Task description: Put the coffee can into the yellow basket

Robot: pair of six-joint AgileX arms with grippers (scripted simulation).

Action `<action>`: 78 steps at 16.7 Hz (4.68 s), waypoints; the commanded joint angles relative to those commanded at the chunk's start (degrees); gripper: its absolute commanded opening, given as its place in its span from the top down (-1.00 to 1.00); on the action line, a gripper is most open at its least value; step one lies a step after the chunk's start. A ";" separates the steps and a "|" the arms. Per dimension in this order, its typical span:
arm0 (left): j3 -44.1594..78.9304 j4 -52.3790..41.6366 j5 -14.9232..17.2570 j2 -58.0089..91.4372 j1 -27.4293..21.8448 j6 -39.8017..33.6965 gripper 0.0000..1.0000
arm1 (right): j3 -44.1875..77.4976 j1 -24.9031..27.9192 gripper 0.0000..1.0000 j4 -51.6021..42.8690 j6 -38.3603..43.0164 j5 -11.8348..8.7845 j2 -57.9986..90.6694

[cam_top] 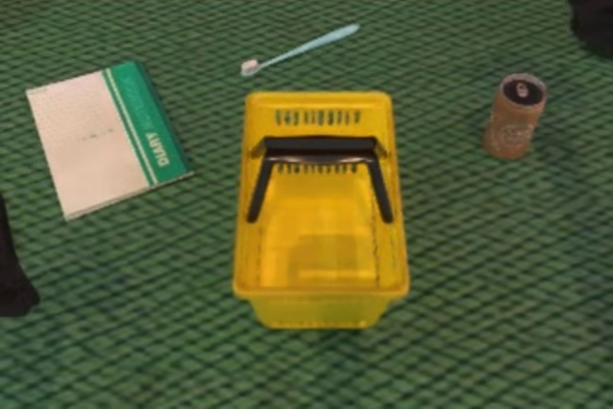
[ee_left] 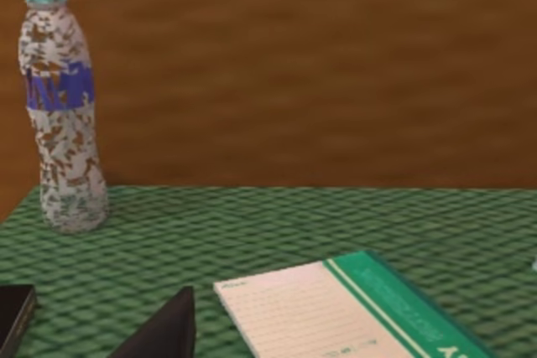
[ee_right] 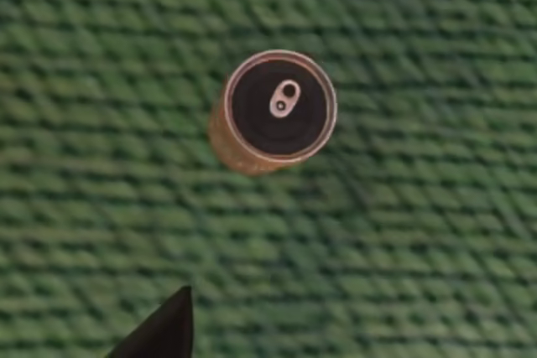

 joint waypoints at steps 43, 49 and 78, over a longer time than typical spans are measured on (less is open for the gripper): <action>0.00 0.00 0.00 0.00 0.00 0.00 -1.00 | 33.03 2.89 0.81 -14.42 -10.49 1.19 47.42; 0.00 0.00 0.00 0.00 0.00 0.00 -1.00 | 33.03 2.89 1.00 -14.42 -10.49 1.19 47.42; 0.00 0.00 0.00 0.00 0.00 0.00 -1.00 | -19.47 10.12 1.00 98.90 19.64 -57.51 22.51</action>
